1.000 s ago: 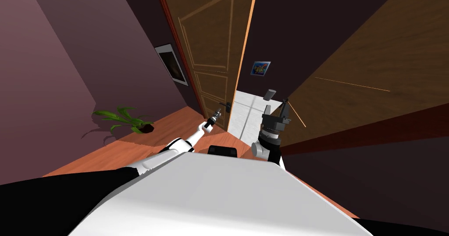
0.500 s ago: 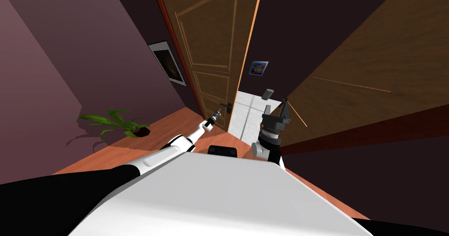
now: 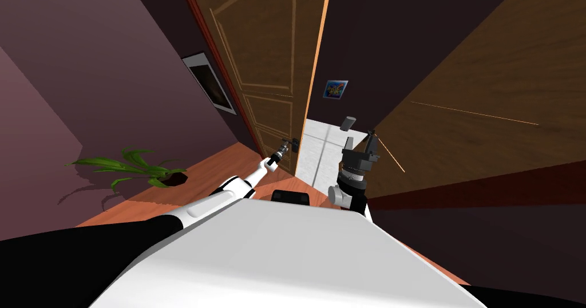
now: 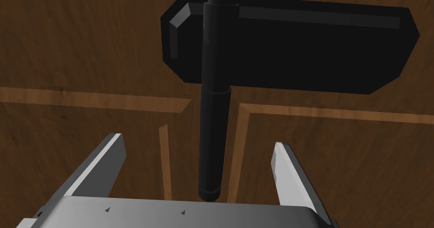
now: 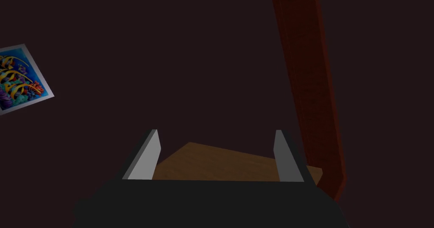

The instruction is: Push the door open

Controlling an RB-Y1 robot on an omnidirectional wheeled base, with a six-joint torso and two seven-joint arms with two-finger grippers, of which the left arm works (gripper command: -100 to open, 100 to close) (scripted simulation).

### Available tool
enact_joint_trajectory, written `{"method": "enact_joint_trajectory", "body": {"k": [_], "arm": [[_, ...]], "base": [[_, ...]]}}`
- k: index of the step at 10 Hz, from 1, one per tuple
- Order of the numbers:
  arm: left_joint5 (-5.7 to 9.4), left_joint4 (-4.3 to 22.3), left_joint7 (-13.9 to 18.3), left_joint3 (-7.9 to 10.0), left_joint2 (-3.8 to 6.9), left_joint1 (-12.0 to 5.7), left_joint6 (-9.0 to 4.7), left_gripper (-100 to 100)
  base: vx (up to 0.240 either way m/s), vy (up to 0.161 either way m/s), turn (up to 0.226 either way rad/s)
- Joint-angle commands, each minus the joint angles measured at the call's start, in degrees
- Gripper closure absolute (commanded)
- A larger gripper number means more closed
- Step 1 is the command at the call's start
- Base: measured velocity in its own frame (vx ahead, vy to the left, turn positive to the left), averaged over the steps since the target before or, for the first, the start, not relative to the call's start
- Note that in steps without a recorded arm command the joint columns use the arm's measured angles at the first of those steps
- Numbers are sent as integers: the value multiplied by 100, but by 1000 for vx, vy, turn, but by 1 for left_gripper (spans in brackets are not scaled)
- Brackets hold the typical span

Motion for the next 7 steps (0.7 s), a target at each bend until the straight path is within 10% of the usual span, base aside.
{"method": "enact_joint_trajectory", "body": {"k": [1, 4, 5, 7], "arm": [[7, 32, -31, 35, -21, -5, -8, -100], [12, 49, -48, 57, -35, -8, -11, -100], [12, 49, -48, 57, -35, -8, -11, 100], [12, 49, -48, 57, -35, -8, -11, 100]], "base": [[210, -61, -28], [153, -52, -18], [-10, 2, 2], [-24, 10, -4]]}}
